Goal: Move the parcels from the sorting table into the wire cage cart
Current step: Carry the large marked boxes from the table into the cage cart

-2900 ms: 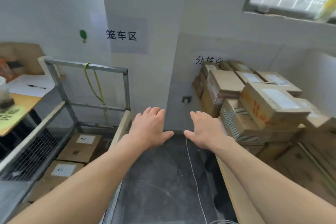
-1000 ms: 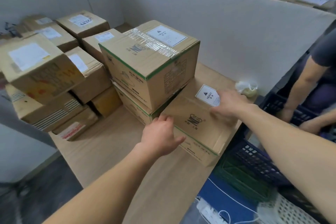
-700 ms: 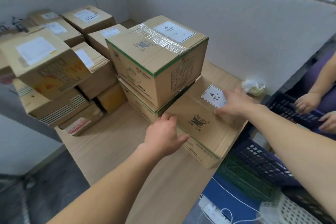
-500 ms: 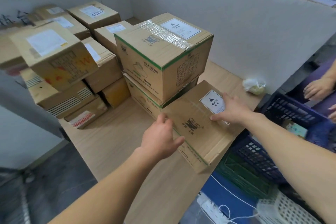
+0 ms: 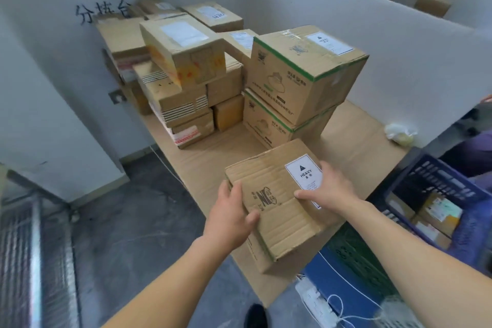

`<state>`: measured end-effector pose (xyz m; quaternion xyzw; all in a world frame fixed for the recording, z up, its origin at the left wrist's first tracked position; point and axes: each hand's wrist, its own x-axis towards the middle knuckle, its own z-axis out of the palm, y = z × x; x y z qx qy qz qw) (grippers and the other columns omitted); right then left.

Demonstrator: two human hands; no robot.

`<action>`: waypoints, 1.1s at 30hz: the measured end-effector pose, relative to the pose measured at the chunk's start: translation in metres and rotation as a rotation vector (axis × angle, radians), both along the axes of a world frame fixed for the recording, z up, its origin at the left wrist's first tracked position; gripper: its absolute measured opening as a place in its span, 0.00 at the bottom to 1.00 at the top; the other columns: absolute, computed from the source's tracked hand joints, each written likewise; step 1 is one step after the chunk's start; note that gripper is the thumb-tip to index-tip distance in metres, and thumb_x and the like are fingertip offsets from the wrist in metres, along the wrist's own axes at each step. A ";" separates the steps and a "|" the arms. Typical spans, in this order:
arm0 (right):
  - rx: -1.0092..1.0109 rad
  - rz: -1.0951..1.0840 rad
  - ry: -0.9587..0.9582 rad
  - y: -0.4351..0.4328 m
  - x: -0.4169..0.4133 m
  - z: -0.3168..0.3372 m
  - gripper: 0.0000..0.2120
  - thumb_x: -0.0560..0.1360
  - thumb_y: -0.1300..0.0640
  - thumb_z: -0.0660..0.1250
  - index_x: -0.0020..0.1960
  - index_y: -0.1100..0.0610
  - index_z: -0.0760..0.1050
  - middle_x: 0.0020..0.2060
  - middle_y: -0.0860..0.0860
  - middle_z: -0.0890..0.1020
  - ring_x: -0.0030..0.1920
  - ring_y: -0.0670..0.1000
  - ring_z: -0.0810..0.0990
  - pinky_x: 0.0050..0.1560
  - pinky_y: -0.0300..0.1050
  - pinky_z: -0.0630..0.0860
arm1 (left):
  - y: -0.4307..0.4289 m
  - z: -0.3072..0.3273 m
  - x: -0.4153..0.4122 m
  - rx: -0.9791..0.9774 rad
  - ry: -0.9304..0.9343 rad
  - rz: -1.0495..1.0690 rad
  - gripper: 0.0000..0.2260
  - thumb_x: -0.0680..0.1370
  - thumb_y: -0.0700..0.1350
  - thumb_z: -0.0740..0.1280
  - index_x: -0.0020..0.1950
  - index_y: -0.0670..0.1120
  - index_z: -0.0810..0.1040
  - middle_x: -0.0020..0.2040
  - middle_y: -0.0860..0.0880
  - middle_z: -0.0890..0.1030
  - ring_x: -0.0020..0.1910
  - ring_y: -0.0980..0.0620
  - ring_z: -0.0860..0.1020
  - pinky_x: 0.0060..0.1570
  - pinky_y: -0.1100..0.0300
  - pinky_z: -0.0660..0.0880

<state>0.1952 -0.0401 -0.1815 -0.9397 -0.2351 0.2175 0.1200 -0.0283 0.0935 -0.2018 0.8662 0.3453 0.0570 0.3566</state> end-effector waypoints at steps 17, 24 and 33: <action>0.188 0.099 0.114 0.105 -0.222 -0.006 0.30 0.63 0.44 0.79 0.57 0.49 0.68 0.48 0.45 0.79 0.48 0.51 0.77 0.43 0.47 0.70 | 0.059 0.005 -0.230 -0.287 -0.066 0.528 0.20 0.72 0.47 0.74 0.59 0.49 0.70 0.55 0.52 0.78 0.55 0.49 0.77 0.54 0.54 0.76; 0.253 0.374 0.218 0.197 -0.290 -0.003 0.29 0.64 0.48 0.80 0.55 0.46 0.64 0.41 0.37 0.74 0.48 0.48 0.75 0.47 0.46 0.69 | 0.105 0.009 -0.318 -0.227 -0.072 0.843 0.21 0.69 0.48 0.78 0.55 0.49 0.70 0.45 0.57 0.75 0.47 0.52 0.75 0.45 0.56 0.71; 0.231 0.815 0.310 0.322 -0.388 0.018 0.17 0.63 0.48 0.76 0.47 0.46 0.72 0.42 0.38 0.79 0.44 0.42 0.77 0.38 0.41 0.69 | 0.129 0.038 -0.418 -0.141 -0.073 1.225 0.19 0.70 0.48 0.77 0.55 0.51 0.71 0.48 0.56 0.78 0.48 0.54 0.77 0.42 0.59 0.72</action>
